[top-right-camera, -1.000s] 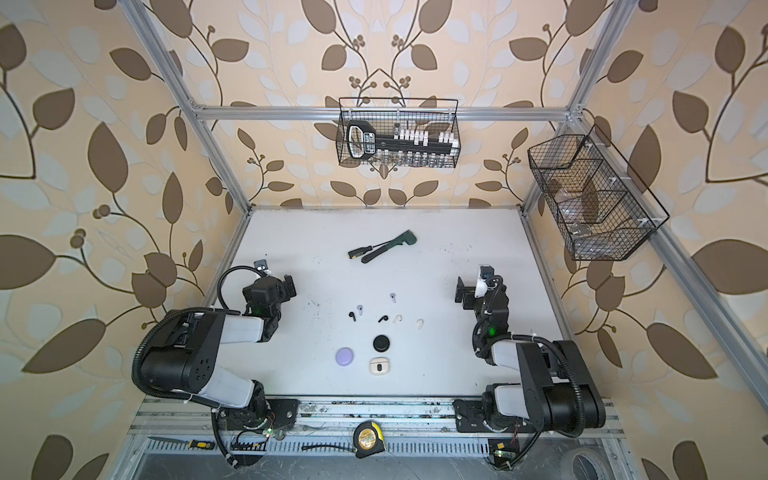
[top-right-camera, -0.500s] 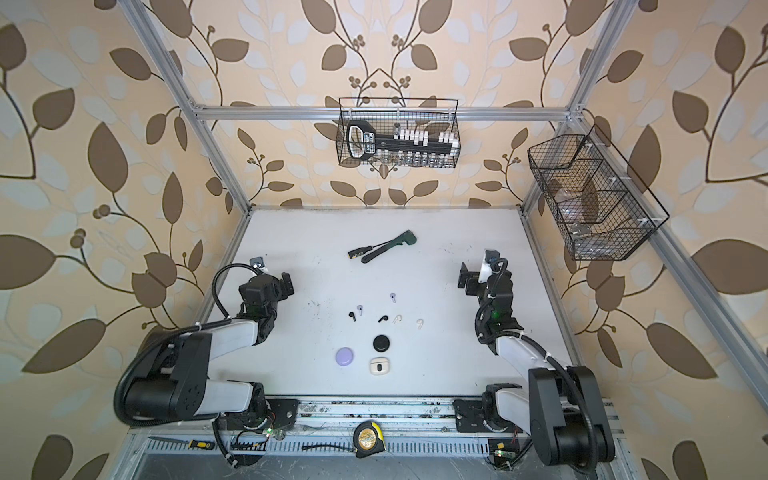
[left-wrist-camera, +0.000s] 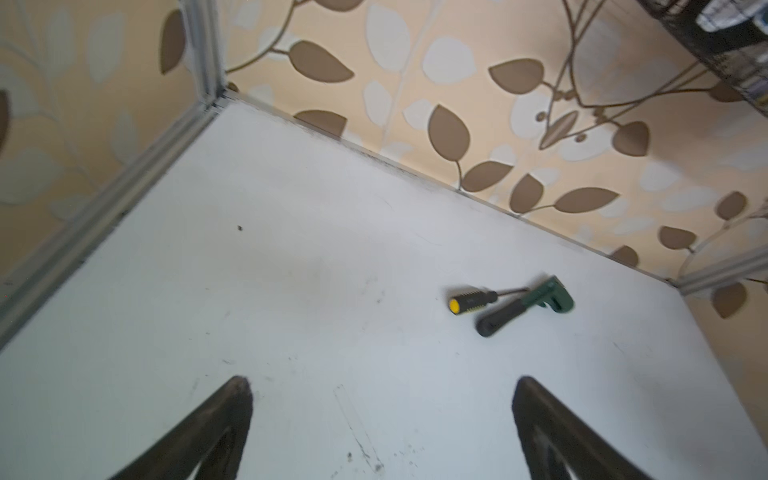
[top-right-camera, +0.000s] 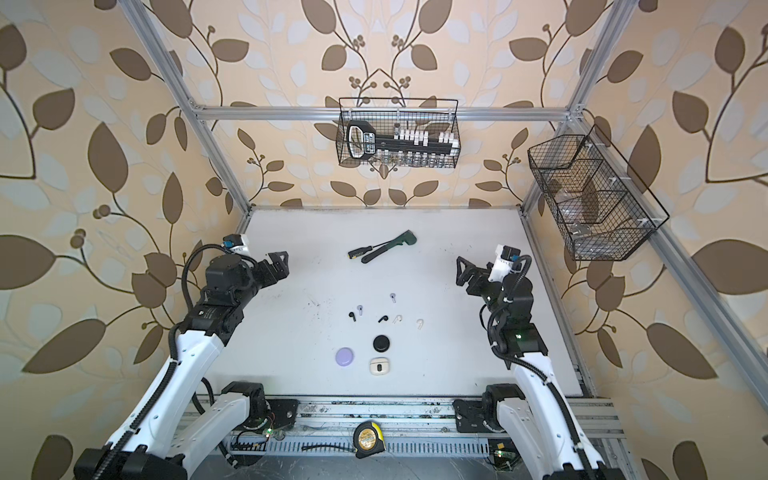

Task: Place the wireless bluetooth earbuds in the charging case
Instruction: 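Raise both arms from rest and move grippers over the table, then reach the right gripper across toward the cream charging case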

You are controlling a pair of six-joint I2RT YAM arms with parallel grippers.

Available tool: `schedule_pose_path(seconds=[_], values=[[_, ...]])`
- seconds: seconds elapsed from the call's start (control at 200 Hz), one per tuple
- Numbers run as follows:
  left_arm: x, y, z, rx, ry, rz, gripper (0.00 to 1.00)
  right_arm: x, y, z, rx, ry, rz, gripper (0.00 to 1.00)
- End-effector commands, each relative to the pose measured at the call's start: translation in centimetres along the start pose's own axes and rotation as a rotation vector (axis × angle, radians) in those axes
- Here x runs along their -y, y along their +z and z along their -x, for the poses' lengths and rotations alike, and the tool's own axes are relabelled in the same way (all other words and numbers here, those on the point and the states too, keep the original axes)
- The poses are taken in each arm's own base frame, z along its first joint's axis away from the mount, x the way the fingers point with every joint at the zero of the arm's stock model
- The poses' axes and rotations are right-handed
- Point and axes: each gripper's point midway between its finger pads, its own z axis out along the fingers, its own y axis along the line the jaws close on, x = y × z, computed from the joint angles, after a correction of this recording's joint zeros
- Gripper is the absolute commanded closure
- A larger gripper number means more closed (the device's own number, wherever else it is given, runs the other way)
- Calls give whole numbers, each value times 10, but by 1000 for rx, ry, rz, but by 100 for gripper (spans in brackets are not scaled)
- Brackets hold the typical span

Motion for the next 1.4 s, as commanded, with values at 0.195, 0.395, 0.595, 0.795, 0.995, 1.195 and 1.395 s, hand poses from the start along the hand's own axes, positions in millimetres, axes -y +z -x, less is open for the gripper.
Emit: schedule_pose_path(seconds=[0.195, 0.395, 0.595, 0.795, 0.995, 1.195, 1.395], values=[[-60, -31, -59, -25, -358, 238, 1, 27, -14, -60, -153, 166, -67, 0], [-20, -29, -74, -162, -367, 32, 1, 0, -4, -80, -276, 159, 39, 0], [-6, -40, -93, -320, -434, 4, 1, -33, -15, -102, -289, 43, -25, 0], [5, -63, -104, -436, -365, -29, 1, -100, -43, -132, -331, -71, 65, 0], [13, -36, -121, -408, -337, -162, 1, -132, -68, -166, -416, -256, 24, 0], [0, -29, -154, -428, -307, -140, 1, -153, -70, -216, -557, -338, 58, 8], [-10, -31, -168, -438, -316, -108, 1, -180, -70, -244, -647, -347, 165, 13]])
